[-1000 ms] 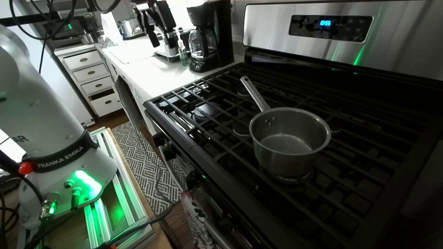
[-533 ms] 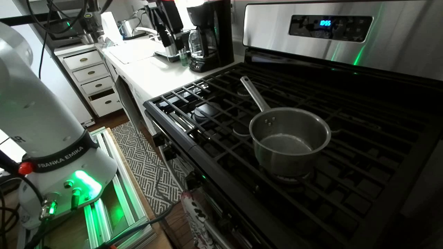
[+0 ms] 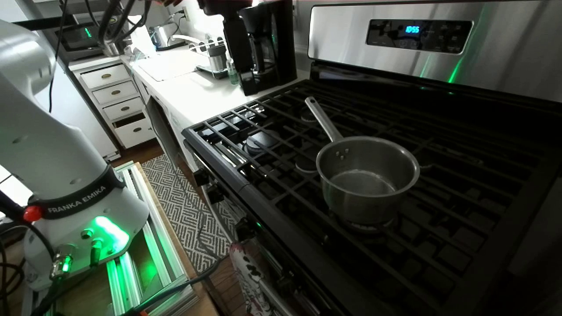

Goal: Move the pot to the left

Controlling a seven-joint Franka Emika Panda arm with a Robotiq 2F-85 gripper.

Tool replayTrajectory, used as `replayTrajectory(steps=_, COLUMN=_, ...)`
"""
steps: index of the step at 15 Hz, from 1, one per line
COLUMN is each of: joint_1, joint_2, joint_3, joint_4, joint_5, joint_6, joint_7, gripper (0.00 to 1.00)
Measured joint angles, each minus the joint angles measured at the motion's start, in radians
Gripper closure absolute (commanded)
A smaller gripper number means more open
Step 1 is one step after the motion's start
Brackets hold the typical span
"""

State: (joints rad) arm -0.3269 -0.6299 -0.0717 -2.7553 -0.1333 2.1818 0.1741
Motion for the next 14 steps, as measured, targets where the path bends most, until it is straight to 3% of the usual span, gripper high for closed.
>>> replayTrajectory(steps=4, joint_1=-0.025, joint_2=0.079, joint_3=-0.056, joint_4=0.015, joint_5=0.0, joint_6=0.04, joint_7=-0.001, gripper=0.0)
replayTrajectory(steps=10, joint_1=-0.034, joint_2=0.099, joint_3=-0.064, joint_4=0.023, joint_5=0.0, joint_6=0.051, joint_7=0.028, gripper=0.0)
replayTrajectory(steps=14, joint_1=-0.119, joint_2=0.132, joint_3=-0.093, joint_4=0.027, joint_5=-0.021, joint_6=0.145, joint_7=0.102, gripper=0.0)
